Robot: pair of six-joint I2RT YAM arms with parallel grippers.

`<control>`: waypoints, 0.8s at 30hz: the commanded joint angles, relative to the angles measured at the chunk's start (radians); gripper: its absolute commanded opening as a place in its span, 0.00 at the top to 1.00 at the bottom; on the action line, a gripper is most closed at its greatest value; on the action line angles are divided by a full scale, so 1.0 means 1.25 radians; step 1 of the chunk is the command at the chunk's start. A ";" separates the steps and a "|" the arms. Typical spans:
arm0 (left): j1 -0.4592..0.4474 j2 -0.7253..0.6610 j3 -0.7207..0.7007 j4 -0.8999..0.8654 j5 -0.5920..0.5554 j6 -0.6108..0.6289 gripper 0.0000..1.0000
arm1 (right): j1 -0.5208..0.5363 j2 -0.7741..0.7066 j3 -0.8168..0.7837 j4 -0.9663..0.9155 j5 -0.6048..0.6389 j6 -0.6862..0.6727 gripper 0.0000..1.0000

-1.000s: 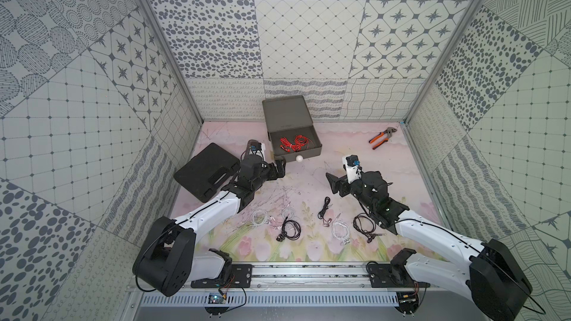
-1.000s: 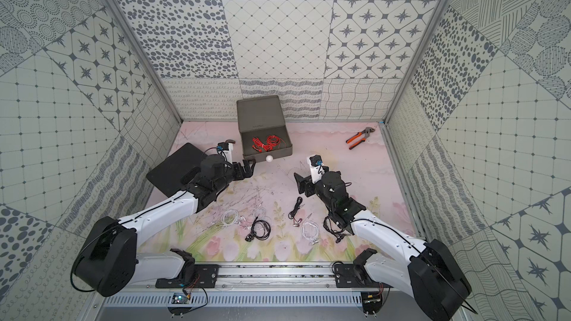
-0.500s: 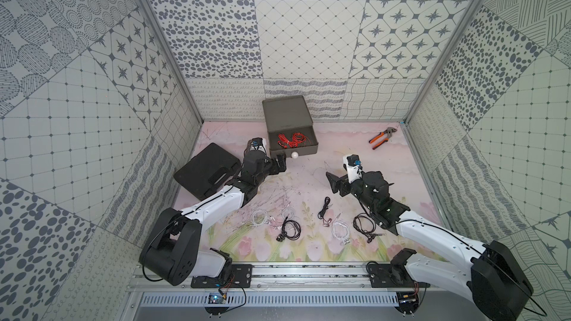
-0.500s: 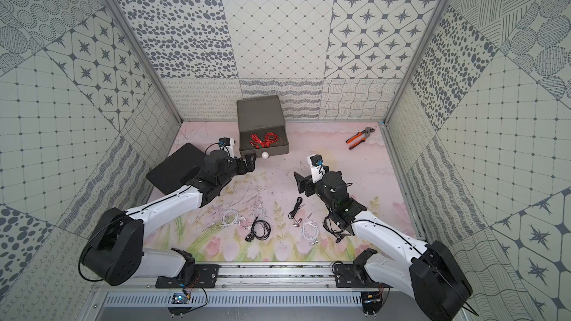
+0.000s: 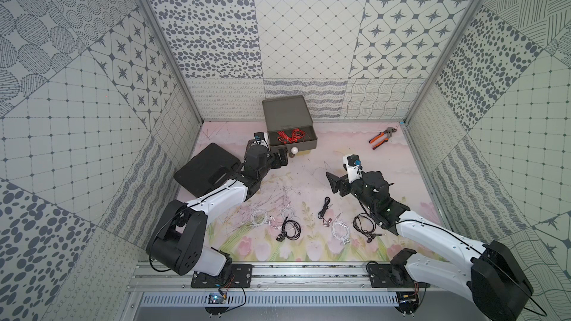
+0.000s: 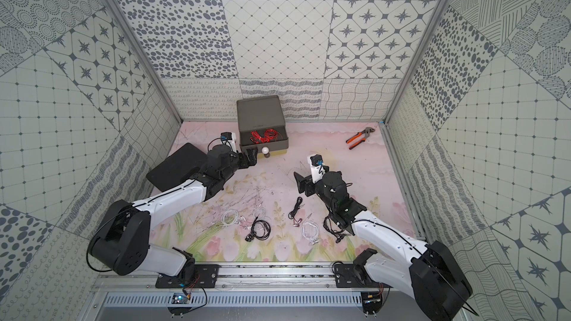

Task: Place the wired earphones into the drawer by color
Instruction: Close the drawer in the storage box.

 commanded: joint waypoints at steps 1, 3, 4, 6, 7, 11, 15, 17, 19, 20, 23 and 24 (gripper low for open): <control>0.000 0.023 0.029 0.061 -0.030 0.023 0.01 | -0.002 -0.006 -0.001 0.035 -0.007 -0.001 0.13; 0.002 0.033 0.037 0.065 -0.034 0.026 0.01 | -0.002 -0.006 -0.001 0.034 -0.007 0.000 0.14; 0.001 0.037 0.040 0.067 -0.037 0.026 0.01 | -0.002 -0.006 -0.001 0.035 -0.008 0.000 0.14; 0.001 0.046 0.047 0.072 -0.041 0.026 0.01 | -0.002 -0.005 -0.002 0.035 -0.007 -0.001 0.13; 0.000 0.050 0.050 0.076 -0.043 0.028 0.01 | -0.003 -0.005 -0.001 0.035 -0.009 -0.001 0.14; 0.003 0.067 0.065 0.089 -0.049 0.038 0.01 | -0.001 -0.011 -0.002 0.033 -0.013 0.001 0.13; 0.010 0.087 0.083 0.099 -0.050 0.044 0.01 | -0.002 -0.012 -0.002 0.034 -0.013 0.001 0.13; 0.014 0.099 0.094 0.105 -0.048 0.044 0.01 | -0.003 -0.011 -0.001 0.034 -0.016 0.002 0.13; 0.019 0.108 0.103 0.111 -0.046 0.046 0.01 | -0.002 -0.010 -0.002 0.035 -0.017 0.002 0.13; 0.021 0.114 0.109 0.111 -0.044 0.046 0.01 | -0.002 -0.011 -0.002 0.034 -0.017 0.002 0.13; 0.026 0.129 0.128 0.114 -0.039 0.050 0.01 | -0.002 -0.010 -0.002 0.035 -0.017 0.002 0.13; 0.026 0.135 0.133 0.115 -0.036 0.053 0.01 | -0.002 -0.011 -0.001 0.035 -0.018 0.002 0.13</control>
